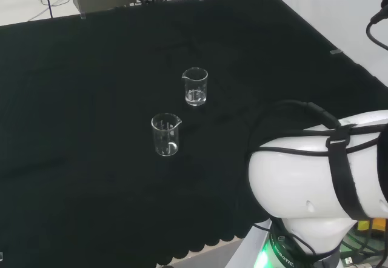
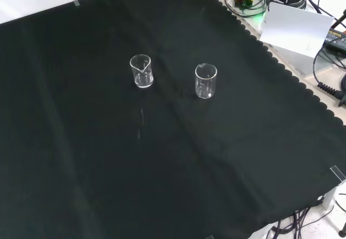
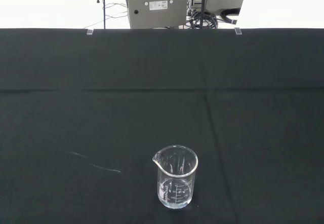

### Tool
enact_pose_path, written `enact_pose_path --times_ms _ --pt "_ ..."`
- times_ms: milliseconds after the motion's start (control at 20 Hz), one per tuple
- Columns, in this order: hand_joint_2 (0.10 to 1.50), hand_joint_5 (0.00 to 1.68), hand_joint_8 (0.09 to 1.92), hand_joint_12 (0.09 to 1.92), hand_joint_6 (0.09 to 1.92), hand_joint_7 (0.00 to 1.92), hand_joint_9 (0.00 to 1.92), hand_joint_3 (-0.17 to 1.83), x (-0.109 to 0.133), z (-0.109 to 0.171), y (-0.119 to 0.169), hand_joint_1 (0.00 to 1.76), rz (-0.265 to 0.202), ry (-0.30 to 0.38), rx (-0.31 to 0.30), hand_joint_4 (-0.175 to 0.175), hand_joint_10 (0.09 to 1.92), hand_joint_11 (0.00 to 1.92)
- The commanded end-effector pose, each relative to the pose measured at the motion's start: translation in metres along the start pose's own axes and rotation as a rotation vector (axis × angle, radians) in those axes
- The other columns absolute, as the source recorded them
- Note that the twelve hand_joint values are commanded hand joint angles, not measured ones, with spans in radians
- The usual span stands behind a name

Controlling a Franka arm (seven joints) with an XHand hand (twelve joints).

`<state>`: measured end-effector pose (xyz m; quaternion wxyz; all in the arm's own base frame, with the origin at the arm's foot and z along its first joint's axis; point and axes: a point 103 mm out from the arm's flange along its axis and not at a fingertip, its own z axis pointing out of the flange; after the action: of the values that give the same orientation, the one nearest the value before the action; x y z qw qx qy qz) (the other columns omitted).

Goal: Pick up the beaker on the right.

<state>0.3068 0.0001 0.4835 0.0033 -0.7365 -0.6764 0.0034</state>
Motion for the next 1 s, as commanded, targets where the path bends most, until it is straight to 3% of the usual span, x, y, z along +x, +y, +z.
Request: enact_pose_path --times_ms 50,250,350,900,1000 --pt "1.3 0.36 0.52 1.34 0.09 0.07 0.41 0.0 -0.001 0.0 0.001 0.2 0.001 -0.007 -0.007 -0.04 0.09 0.0" --pt "1.39 0.41 0.58 1.39 0.09 0.08 0.26 0.04 -0.002 0.003 0.004 0.09 0.003 -0.005 0.0 -0.039 0.5 0.0" --pt "1.39 0.42 0.58 1.39 0.09 0.08 0.22 0.04 -0.002 0.005 0.006 0.09 0.004 -0.007 0.003 -0.039 0.59 0.0" --pt "1.39 0.42 0.59 1.39 0.09 0.08 0.21 0.04 -0.02 0.042 0.035 0.09 0.052 0.033 0.045 -0.04 0.63 0.0" --pt "1.39 0.42 0.59 1.39 0.09 0.08 0.21 0.04 -0.022 0.053 0.042 0.09 0.041 0.037 0.039 -0.04 0.63 0.0"
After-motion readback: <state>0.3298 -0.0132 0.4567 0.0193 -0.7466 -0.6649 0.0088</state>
